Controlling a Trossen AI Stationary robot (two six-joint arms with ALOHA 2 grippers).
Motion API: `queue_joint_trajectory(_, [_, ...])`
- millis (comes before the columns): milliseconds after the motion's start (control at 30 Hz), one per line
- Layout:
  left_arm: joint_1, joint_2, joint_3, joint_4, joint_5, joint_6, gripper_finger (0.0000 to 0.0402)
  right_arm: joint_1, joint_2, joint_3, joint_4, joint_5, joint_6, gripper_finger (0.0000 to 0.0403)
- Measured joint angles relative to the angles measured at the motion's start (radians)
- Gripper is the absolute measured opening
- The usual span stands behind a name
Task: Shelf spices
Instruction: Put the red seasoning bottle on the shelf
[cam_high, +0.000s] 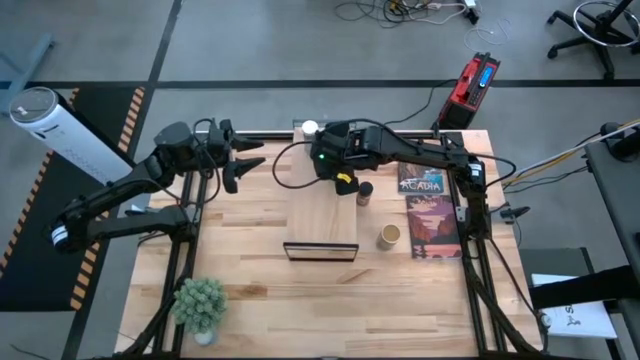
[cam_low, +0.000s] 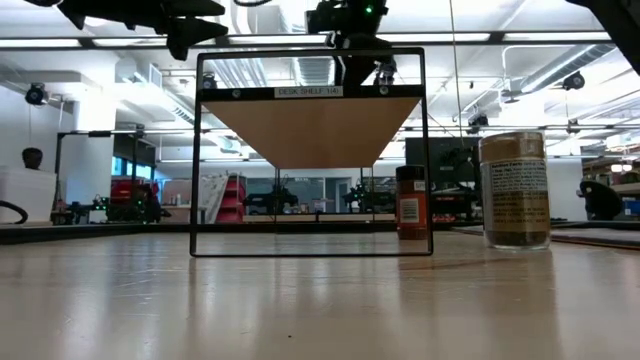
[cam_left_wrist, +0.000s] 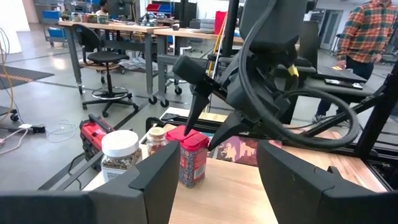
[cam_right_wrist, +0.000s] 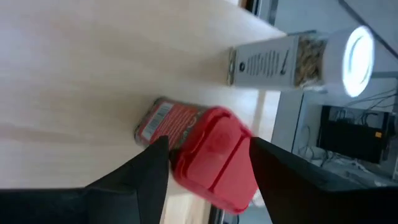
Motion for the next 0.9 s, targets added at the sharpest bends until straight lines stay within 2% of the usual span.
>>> queue_joint_trajectory(200, [0.000, -0.012, 0.000, 0.000, 0.000, 0.000, 0.0205, 0.012, -0.008, 0.000, -0.083, 0.045, 0.032, 0.0190])
queue_joint_trajectory(367, [0.000, -0.018, 0.000, 0.001, 0.000, 0.000, 0.0208, 0.024, -0.022, 0.007, -0.093, 0.038, 0.036, 0.0188])
queue_joint_trajectory(567, [0.000, -0.020, 0.000, 0.002, 0.000, 0.000, 0.0203, 0.026, -0.026, 0.044, 0.076, -0.038, 0.018, 0.0188])
queue_joint_trajectory(733, [0.000, -0.020, 0.000, 0.001, 0.000, -0.001, 0.0201, 0.022, -0.024, 0.042, 0.193, -0.035, -0.015, 0.0188])
queue_joint_trajectory(900, [0.000, -0.021, 0.000, 0.001, 0.000, -0.001, 0.0206, -0.004, -0.023, 0.024, 0.207, -0.002, -0.025, 0.0188])
